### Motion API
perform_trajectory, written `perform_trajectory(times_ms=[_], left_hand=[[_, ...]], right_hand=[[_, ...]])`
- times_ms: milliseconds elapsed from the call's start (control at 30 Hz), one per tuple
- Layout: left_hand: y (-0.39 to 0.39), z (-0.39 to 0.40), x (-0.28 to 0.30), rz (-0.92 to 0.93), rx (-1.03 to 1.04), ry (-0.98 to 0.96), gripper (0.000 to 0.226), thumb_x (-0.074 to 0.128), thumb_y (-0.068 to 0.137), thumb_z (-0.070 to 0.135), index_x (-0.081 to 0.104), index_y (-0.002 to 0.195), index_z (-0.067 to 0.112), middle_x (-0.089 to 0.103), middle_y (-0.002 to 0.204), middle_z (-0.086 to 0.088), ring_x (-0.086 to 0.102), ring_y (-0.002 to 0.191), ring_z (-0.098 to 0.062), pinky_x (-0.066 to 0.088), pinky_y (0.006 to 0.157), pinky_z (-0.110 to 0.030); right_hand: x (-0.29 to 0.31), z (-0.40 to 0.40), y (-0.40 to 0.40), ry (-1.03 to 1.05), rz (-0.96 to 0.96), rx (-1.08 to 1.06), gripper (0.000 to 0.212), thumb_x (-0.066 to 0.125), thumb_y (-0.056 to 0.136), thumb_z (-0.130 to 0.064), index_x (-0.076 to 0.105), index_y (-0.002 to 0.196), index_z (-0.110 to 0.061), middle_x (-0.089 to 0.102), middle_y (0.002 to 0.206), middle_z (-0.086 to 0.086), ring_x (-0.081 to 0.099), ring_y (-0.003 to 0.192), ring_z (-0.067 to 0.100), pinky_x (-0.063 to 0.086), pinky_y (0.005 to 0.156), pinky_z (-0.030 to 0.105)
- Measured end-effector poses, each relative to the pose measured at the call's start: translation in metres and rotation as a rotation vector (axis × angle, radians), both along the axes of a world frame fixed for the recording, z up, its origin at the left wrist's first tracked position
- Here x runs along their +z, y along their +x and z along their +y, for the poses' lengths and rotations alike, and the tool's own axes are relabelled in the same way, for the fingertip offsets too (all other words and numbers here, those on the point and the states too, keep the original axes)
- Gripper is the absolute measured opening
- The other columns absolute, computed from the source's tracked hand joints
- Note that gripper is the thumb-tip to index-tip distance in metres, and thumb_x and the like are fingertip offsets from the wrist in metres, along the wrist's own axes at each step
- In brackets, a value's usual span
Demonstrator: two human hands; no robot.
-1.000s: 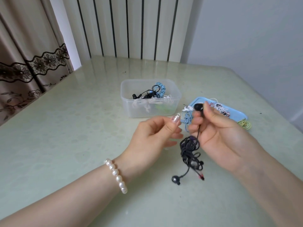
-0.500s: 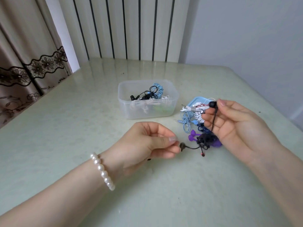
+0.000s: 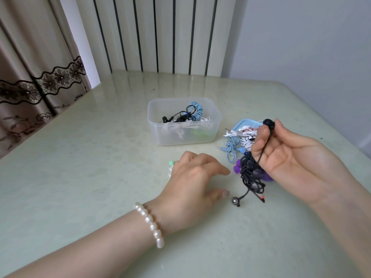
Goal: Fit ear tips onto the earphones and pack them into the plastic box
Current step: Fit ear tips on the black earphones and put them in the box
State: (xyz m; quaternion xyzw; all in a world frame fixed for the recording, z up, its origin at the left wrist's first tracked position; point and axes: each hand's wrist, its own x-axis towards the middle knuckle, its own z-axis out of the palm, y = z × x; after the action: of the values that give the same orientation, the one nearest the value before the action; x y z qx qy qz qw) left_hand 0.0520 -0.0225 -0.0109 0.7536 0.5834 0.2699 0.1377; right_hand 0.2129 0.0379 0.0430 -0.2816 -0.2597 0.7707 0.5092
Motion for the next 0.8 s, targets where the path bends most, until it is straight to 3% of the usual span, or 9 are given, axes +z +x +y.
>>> perform_trajectory(times_ms=[67,167,267,367,533,633,700,800], left_hand=[[0.002,-0.002,0.001,0.013,-0.064,-0.047,0.038,0.059,0.082,0.046,0.055,0.119,0.037,0.049,0.125,0.021,0.031,0.111,-0.005,0.021,0.09,-0.023],[0.008,-0.005,0.003,-0.047,-0.137,-0.127,0.041,0.059,0.081,0.049,0.054,0.12,0.037,0.052,0.121,0.018,0.034,0.114,0.0,0.019,0.096,-0.02],[0.013,-0.008,0.005,-0.168,-0.146,-0.179,0.039,0.063,0.079,0.046,0.055,0.116,0.035,0.048,0.1,0.023,0.042,0.092,0.009,0.026,0.095,-0.019],[0.015,-0.007,0.005,-0.277,-0.129,-0.165,0.033,0.071,0.076,0.037,0.06,0.105,0.027,0.053,0.09,0.027,0.052,0.095,0.006,0.036,0.098,-0.024],[0.015,-0.004,0.002,-0.41,-0.099,-0.147,0.018,0.074,0.076,0.016,0.06,0.079,0.025,0.068,0.081,0.011,0.061,0.077,-0.001,0.047,0.08,-0.016],[0.004,0.003,0.005,-0.607,-0.008,-0.215,0.021,0.076,0.073,0.01,0.058,0.073,0.022,0.065,0.069,0.006,0.057,0.064,-0.009,0.046,0.066,-0.017],[-0.006,0.006,0.011,-0.756,0.035,-0.23,0.014,0.074,0.073,0.009,0.06,0.072,0.013,0.066,0.065,0.0,0.054,0.061,-0.015,0.044,0.061,-0.022],[-0.016,0.009,0.018,-0.91,0.066,-0.235,0.01,0.07,0.074,0.011,0.063,0.069,0.007,0.067,0.062,-0.003,0.054,0.053,-0.011,0.042,0.048,-0.014]], right_hand=[[0.002,-0.001,-0.001,0.0,0.022,-0.013,0.022,0.051,0.079,-0.014,0.061,0.06,-0.009,0.06,0.061,0.0,0.062,0.056,0.008,0.05,0.051,0.02],[0.006,-0.004,-0.002,-0.006,0.073,-0.048,0.017,0.049,0.083,-0.013,0.056,0.069,-0.008,0.06,0.061,0.0,0.062,0.056,0.006,0.05,0.051,0.019],[0.009,-0.007,-0.004,0.001,0.12,-0.075,0.01,0.048,0.083,-0.012,0.053,0.075,-0.008,0.062,0.062,0.0,0.064,0.058,0.006,0.05,0.051,0.02],[0.011,-0.012,-0.008,0.02,0.145,-0.079,0.008,0.047,0.082,-0.012,0.053,0.078,-0.007,0.066,0.065,0.001,0.067,0.064,0.007,0.052,0.053,0.021],[0.008,-0.013,-0.01,0.046,0.127,-0.044,0.008,0.048,0.079,-0.012,0.053,0.082,-0.007,0.069,0.072,0.003,0.07,0.073,0.01,0.055,0.059,0.022],[-0.001,-0.004,-0.004,0.112,-0.081,-0.001,0.003,0.05,0.079,-0.014,0.051,0.081,-0.013,0.067,0.065,0.001,0.069,0.066,0.013,0.055,0.059,0.023],[-0.007,0.003,0.002,0.177,-0.336,0.036,0.006,0.048,0.086,-0.012,0.053,0.082,-0.013,0.066,0.063,0.003,0.067,0.061,0.017,0.055,0.059,0.026],[-0.013,0.006,0.004,0.308,-0.76,0.124,0.011,0.05,0.088,-0.008,0.06,0.083,-0.009,0.067,0.062,0.006,0.064,0.058,0.018,0.051,0.06,0.026]])
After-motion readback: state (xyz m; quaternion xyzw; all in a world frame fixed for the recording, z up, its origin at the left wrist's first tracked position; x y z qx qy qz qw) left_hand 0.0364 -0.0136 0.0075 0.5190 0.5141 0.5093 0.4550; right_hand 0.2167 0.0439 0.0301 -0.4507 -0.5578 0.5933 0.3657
